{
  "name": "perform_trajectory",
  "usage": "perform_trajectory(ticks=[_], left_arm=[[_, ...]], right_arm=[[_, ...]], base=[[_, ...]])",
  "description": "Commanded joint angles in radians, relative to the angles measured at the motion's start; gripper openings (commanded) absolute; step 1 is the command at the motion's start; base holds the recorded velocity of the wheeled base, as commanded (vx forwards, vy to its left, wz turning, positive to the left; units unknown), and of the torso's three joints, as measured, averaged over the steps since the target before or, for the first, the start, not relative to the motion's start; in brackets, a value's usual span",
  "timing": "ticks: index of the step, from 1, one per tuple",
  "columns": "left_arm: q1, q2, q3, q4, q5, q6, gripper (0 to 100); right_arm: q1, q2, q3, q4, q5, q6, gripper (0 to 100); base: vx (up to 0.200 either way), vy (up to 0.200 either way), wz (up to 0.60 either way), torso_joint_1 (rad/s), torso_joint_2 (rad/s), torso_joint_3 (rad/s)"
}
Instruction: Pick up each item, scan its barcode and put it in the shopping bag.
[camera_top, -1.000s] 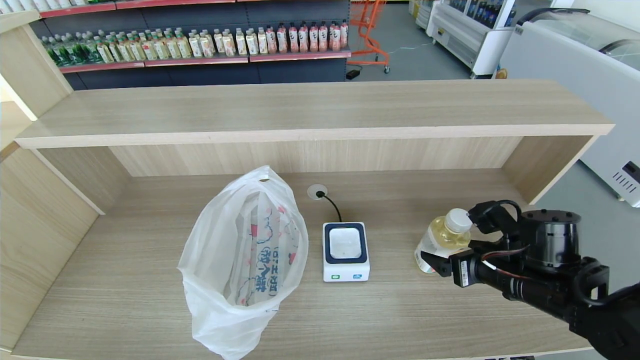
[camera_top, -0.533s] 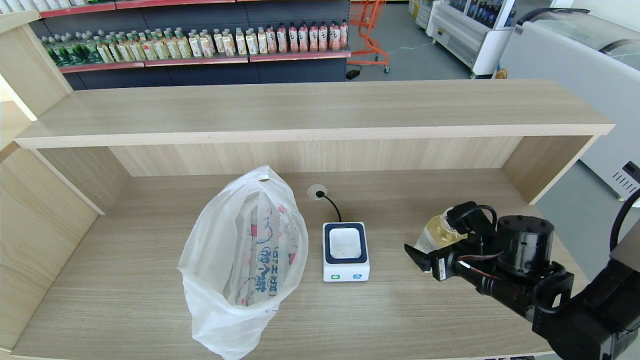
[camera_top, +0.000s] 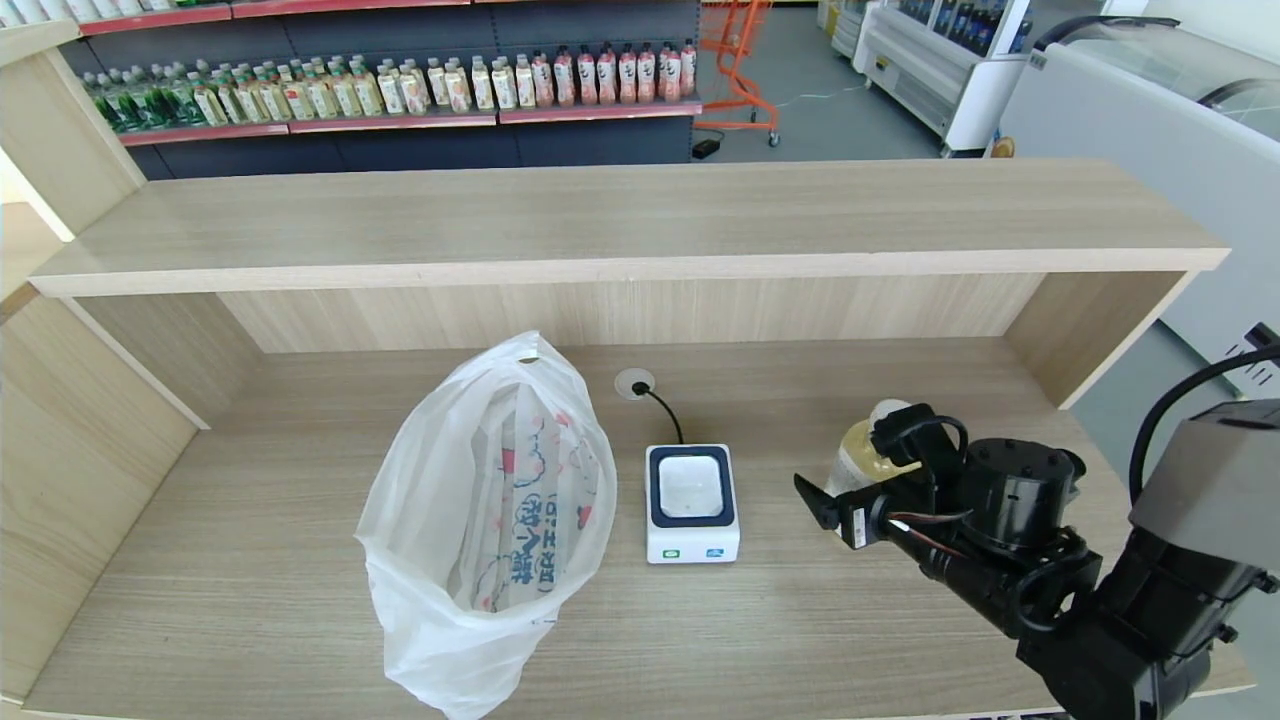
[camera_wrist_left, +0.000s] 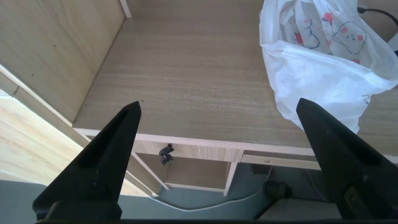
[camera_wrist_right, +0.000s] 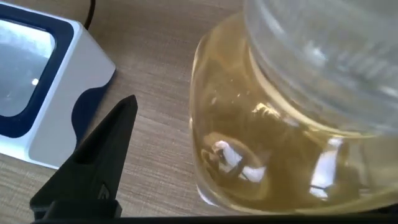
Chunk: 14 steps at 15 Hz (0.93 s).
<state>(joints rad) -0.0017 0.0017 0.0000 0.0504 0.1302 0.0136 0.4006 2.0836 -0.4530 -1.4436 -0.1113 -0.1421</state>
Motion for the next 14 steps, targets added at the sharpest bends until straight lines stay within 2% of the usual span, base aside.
perform_trajectory(ticks=[1,2,11,12,14], left_arm=[[0.0,0.0,0.0,0.0,0.0,0.0,100],[0.0,0.0,0.0,0.0,0.0,0.0,100],[0.0,0.0,0.0,0.0,0.0,0.0,100],[0.0,0.0,0.0,0.0,0.0,0.0,100],[0.0,0.0,0.0,0.0,0.0,0.0,100]], right_arm=[[0.001,0.013,0.0,-0.001,0.001,-0.001,100],[0.001,0.012,-0.003,-0.001,0.001,-0.002,0],[-0.016,-0.062,-0.019,0.022,0.01,-0.011,0],[-0.034,-0.131,-0.076,0.103,0.051,0.029,0],[-0.057,-0.366,-0.185,0.428,0.209,0.122,0]], base=[[0.0,0.0,0.0,0.0,0.0,0.0],[0.0,0.0,0.0,0.0,0.0,0.0],[0.0,0.0,0.0,0.0,0.0,0.0],[0.0,0.0,0.0,0.0,0.0,0.0],[0.0,0.0,0.0,0.0,0.0,0.0]])
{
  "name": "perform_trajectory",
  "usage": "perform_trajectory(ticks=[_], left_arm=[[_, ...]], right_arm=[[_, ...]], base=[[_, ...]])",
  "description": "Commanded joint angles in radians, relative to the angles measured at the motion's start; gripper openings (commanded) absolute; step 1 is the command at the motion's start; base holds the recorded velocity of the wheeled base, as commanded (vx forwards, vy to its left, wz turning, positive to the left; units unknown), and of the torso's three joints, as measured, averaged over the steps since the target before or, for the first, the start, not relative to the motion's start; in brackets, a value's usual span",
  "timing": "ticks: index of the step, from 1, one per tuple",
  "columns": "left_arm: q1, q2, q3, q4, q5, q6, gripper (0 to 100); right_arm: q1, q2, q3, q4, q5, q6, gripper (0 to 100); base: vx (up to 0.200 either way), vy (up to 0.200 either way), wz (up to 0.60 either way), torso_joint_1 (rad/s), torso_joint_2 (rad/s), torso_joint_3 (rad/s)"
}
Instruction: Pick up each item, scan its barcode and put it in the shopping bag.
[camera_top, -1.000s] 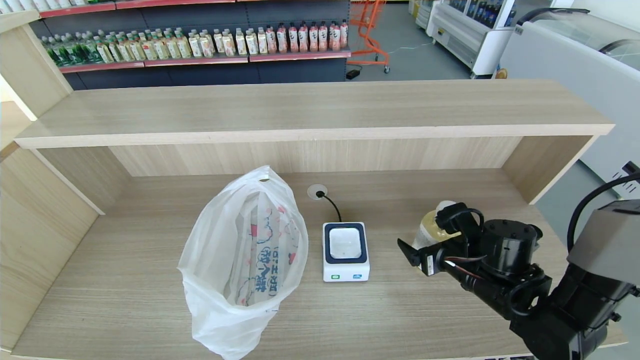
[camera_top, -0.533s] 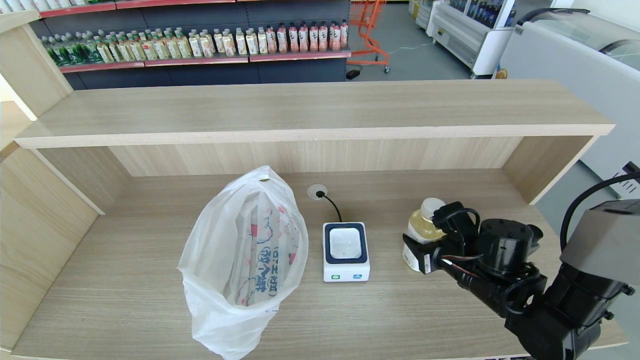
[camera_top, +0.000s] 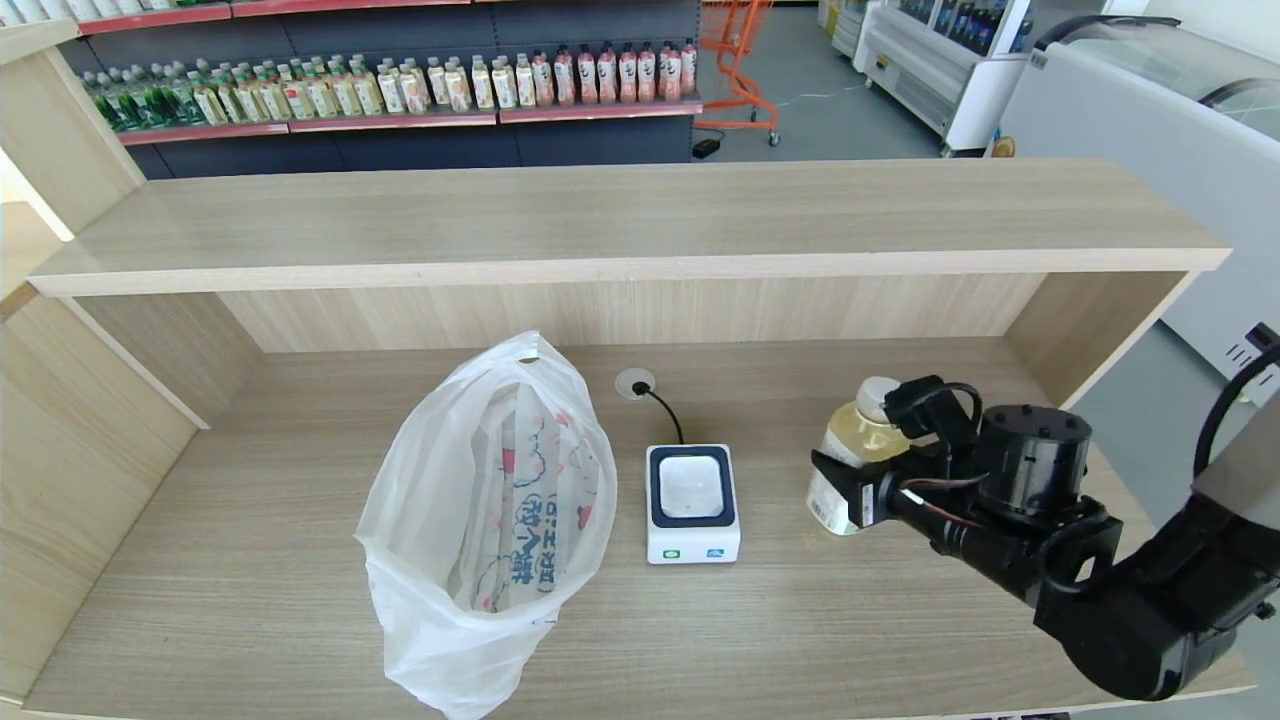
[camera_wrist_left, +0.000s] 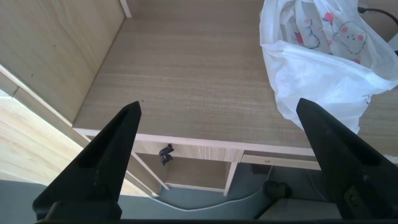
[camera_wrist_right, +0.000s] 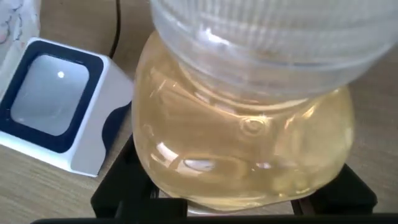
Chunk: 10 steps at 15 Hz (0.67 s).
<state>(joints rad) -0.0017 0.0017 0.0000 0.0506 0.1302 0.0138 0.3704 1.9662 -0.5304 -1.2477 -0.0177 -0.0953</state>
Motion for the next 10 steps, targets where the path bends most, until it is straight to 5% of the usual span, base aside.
perform_trajectory(ticks=[1,4,6,10], left_arm=[[0.0,0.0,0.0,0.0,0.0,0.0,100],[0.0,0.0,0.0,0.0,0.0,0.0,100],[0.0,0.0,0.0,0.0,0.0,0.0,100],[0.0,0.0,0.0,0.0,0.0,0.0,100]], right_arm=[[-0.027,-0.397,-0.132,0.43,0.211,0.149,0],[-0.024,-0.658,-0.149,0.694,0.536,0.226,0],[-0.008,-0.708,-0.143,0.706,0.651,0.247,0],[0.094,-0.731,-0.175,0.706,0.691,0.375,0]], base=[[0.0,0.0,0.0,0.0,0.0,0.0],[0.0,0.0,0.0,0.0,0.0,0.0],[0.0,0.0,0.0,0.0,0.0,0.0],[0.0,0.0,0.0,0.0,0.0,0.0]])
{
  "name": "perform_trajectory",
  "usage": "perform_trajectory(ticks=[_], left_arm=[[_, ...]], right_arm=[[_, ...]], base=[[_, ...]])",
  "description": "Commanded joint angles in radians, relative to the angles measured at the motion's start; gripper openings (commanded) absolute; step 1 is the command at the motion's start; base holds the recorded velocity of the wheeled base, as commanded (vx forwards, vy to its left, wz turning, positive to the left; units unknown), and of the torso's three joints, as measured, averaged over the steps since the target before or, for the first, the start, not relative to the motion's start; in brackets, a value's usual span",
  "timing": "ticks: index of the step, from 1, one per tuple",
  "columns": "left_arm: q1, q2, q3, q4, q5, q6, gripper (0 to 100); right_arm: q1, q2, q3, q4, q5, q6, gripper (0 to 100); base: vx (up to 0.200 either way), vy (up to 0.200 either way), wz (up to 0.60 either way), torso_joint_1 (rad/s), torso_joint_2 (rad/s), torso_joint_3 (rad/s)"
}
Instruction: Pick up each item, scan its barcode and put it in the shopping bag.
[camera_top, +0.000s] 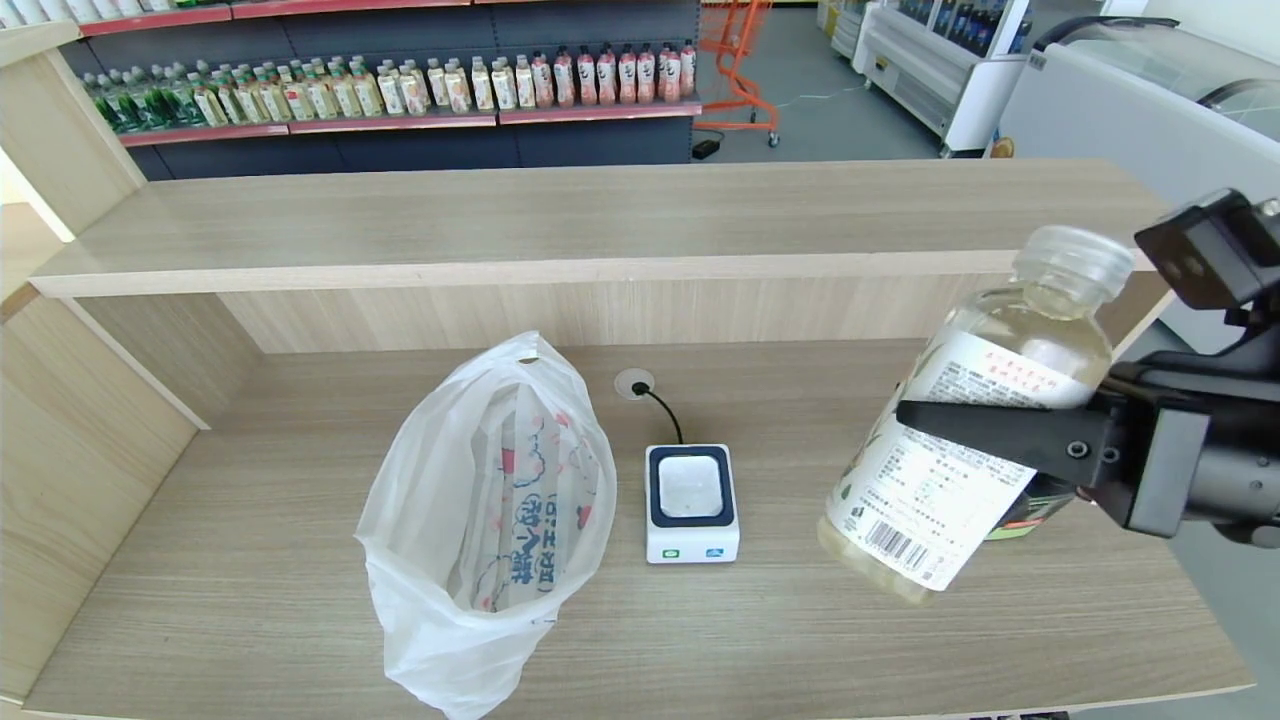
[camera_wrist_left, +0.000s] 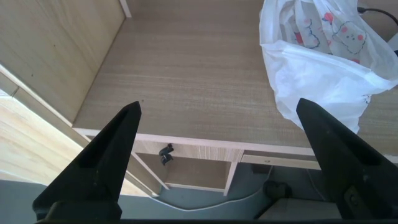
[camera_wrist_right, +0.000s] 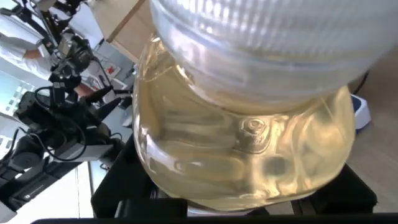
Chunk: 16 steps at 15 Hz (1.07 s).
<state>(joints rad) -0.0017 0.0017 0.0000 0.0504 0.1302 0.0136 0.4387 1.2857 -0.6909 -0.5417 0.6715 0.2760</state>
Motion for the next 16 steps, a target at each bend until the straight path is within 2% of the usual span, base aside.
perform_trajectory(ticks=[1,6,16], left_arm=[[0.0,0.0,0.0,0.0,0.0,0.0,100],[0.0,0.0,0.0,0.0,0.0,0.0,100],[0.0,0.0,0.0,0.0,0.0,0.0,100]], right_arm=[[0.029,-0.046,-0.03,0.0,0.026,0.028,0],[0.04,-0.005,-0.052,0.002,0.096,0.045,0],[0.098,0.018,-0.055,0.0,0.096,0.043,0]], base=[[0.0,0.0,0.0,0.0,0.0,0.0],[0.0,0.0,0.0,0.0,0.0,0.0],[0.0,0.0,0.0,0.0,0.0,0.0]])
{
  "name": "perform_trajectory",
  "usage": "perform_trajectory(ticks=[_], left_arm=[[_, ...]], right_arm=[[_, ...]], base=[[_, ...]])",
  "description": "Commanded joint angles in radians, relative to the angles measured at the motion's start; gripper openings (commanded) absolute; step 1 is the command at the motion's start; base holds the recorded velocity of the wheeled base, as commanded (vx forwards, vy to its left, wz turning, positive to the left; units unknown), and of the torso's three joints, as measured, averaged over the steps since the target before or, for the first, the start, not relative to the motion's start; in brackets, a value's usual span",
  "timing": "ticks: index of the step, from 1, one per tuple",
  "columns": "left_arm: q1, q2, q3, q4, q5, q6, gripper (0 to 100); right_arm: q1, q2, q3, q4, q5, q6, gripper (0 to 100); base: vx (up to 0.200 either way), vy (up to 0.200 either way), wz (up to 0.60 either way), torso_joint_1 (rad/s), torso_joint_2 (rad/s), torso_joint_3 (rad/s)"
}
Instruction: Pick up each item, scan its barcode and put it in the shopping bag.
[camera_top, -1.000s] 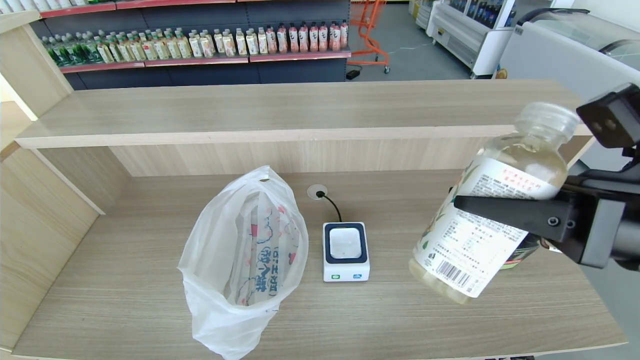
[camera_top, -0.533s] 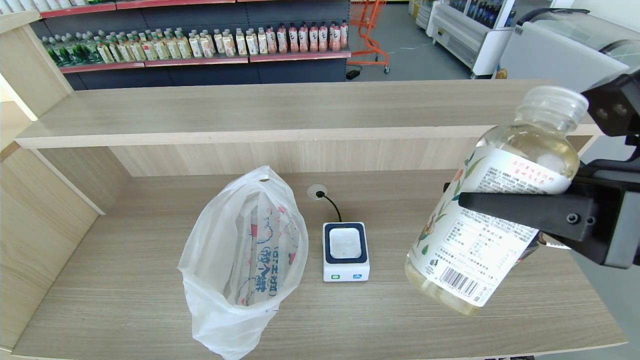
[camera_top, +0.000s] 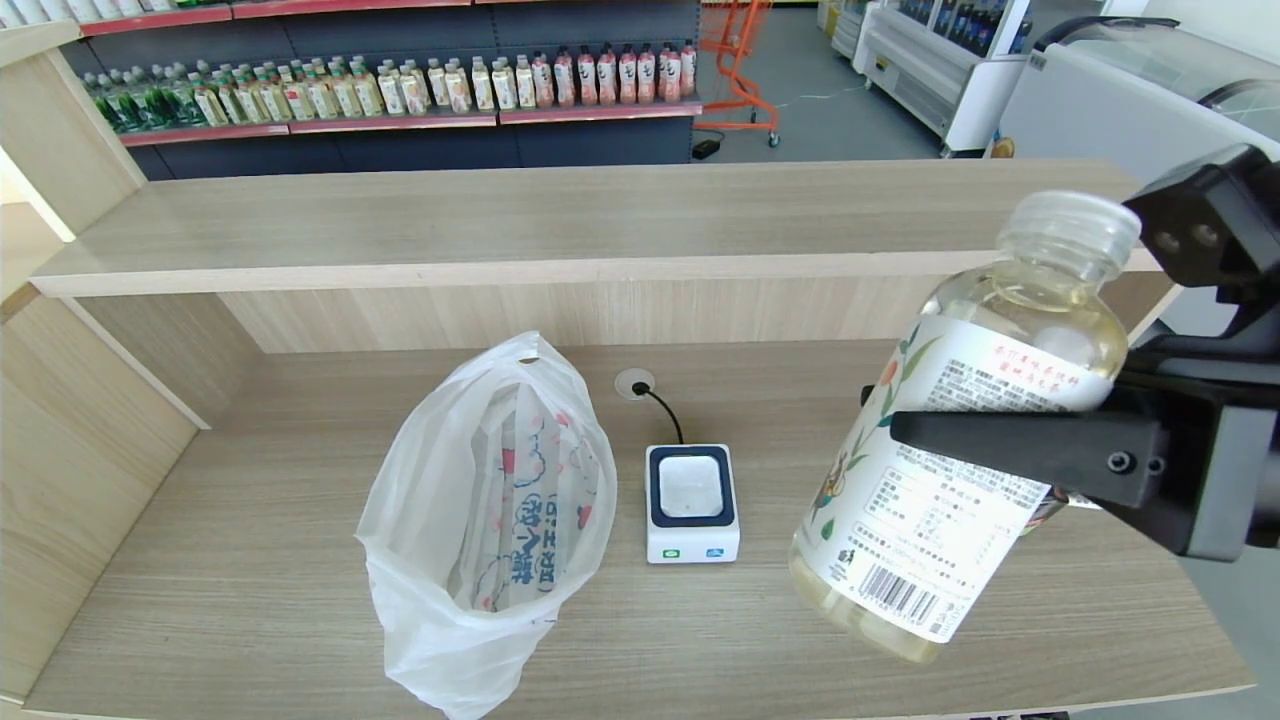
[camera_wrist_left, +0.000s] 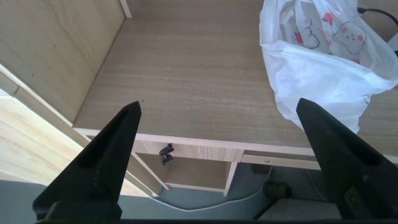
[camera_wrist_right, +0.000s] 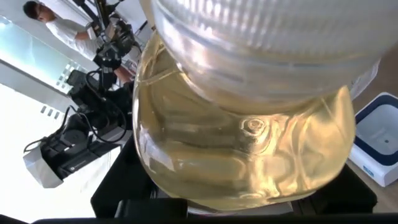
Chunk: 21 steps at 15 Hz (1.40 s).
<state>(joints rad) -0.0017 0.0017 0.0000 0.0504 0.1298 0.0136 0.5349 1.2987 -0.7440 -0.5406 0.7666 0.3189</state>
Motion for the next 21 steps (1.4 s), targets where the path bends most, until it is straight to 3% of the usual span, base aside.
perform_trajectory(ticks=[1,7,10,11,13,16,21], left_arm=[[0.0,0.0,0.0,0.0,0.001,0.0,100],[0.0,0.0,0.0,0.0,0.001,0.0,100],[0.0,0.0,0.0,0.0,0.001,0.0,100],[0.0,0.0,0.0,0.0,0.001,0.0,100],[0.0,0.0,0.0,0.0,0.001,0.0,100],[0.0,0.0,0.0,0.0,0.001,0.0,100],[0.0,0.0,0.0,0.0,0.001,0.0,100]], right_arm=[[0.004,0.007,0.002,-0.001,-0.001,-0.004,0],[-0.001,0.025,0.0,-0.007,-0.006,-0.083,0],[-0.078,0.093,0.026,-0.01,-0.013,-0.379,0],[-0.196,0.185,0.028,-0.013,-0.004,-0.679,0],[-0.27,0.287,0.0,-0.047,0.008,-0.887,0],[-0.274,0.419,-0.046,-0.139,-0.029,-1.006,0],[-0.234,0.619,-0.176,-0.289,0.008,-1.069,0]], base=[[0.0,0.0,0.0,0.0,0.0,0.0],[0.0,0.0,0.0,0.0,0.0,0.0],[0.0,0.0,0.0,0.0,0.0,0.0],[0.0,0.0,0.0,0.0,0.0,0.0],[0.0,0.0,0.0,0.0,0.0,0.0],[0.0,0.0,0.0,0.0,0.0,0.0],[0.0,0.0,0.0,0.0,0.0,0.0]])
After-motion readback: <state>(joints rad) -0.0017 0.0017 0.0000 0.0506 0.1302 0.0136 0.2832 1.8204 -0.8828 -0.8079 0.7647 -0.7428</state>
